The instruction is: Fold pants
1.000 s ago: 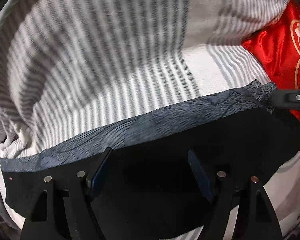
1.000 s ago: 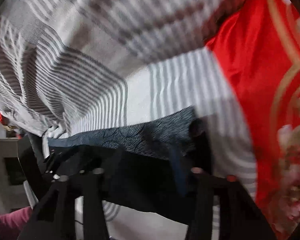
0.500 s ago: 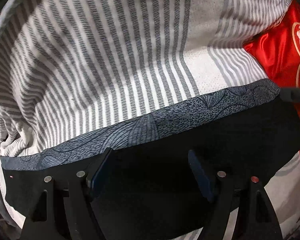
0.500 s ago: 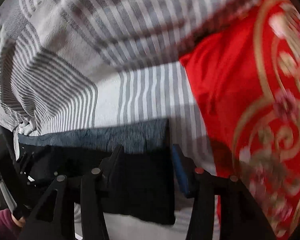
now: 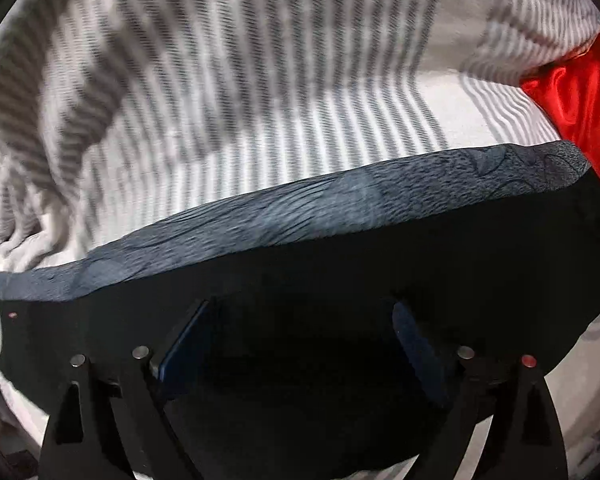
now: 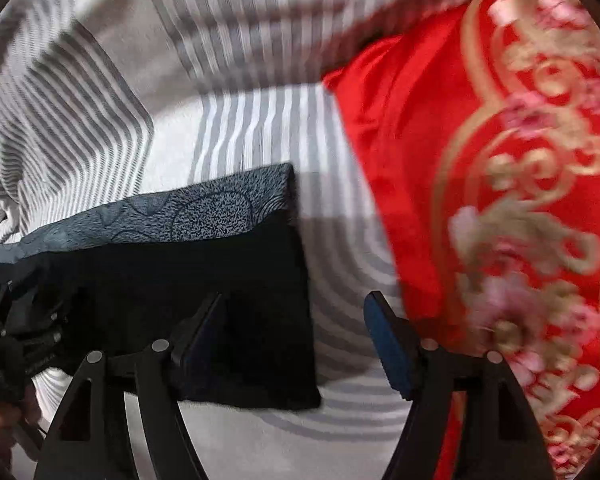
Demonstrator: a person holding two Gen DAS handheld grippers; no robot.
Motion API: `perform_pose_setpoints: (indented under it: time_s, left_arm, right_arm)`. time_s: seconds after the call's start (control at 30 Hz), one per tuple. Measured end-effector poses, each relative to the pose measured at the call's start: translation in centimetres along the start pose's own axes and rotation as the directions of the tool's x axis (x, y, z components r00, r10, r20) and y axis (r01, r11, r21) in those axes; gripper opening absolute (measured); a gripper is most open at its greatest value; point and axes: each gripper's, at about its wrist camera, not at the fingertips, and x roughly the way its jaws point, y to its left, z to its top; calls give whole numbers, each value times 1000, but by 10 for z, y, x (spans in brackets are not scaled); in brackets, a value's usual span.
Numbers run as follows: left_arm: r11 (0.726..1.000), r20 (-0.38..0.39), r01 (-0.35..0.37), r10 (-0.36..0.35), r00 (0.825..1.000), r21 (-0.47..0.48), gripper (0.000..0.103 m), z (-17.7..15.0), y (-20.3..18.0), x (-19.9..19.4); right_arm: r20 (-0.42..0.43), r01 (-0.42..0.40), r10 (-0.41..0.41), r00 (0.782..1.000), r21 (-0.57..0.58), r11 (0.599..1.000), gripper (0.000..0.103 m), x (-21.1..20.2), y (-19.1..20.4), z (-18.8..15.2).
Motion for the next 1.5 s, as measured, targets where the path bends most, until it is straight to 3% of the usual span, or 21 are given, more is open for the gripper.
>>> perform_pose_setpoints:
  time_s: [0.27, 0.4, 0.53, 0.63, 0.83, 1.1, 1.2, 1.27, 1.4, 1.5]
  left_arm:
    - [992, 19, -71, 73, 997, -108, 92, -61, 59, -35]
    - [972, -15, -101, 100, 995, -212, 92, -95, 112, -42]
    - [947, -43, -157, 151, 988, -281, 92, -123, 169, -39]
    - [929, -45, -196, 192, 980, -315, 92, -139, 214, -39]
    - [920, -20, -218, 224, 974, -325, 92, -142, 291, -16]
    - [940, 23, -207, 221, 975, -272, 92, -143, 344, 8]
    - [940, 1, -212, 221, 975, -267, 92, -148, 358, 28]
    - [949, 41, -162, 179, 983, -271, 92, -154, 366, 33]
    - [962, 77, -159, 180, 981, -221, 92, -157, 363, 33]
    - [964, 81, -132, 154, 985, -232, 92, -159, 367, 32]
  right_arm:
    - [33, -22, 22, 999, -11, 1000, 76, -26, 25, -36]
    - [42, -102, 102, 994, 1, 995, 76, -35, 43, -54]
    - [17, -300, 301, 953, -26, 953, 76, -33, 92, -72]
    - [-51, -427, 425, 904, -59, 902, 76, -24, 148, -87]
    - [-127, -549, 537, 834, -84, 832, 76, -10, 255, -116]
    - [-190, -646, 629, 754, -39, 762, 76, 28, 372, -149]
    - [-209, -651, 635, 744, -13, 759, 72, 48, 399, -155]
    - [-218, -650, 633, 743, -9, 760, 59, 57, 414, -161]
    - [-207, -655, 641, 740, 1, 756, 46, 64, 427, -162]
    - [-200, -653, 645, 738, 29, 757, 44, 69, 432, -158]
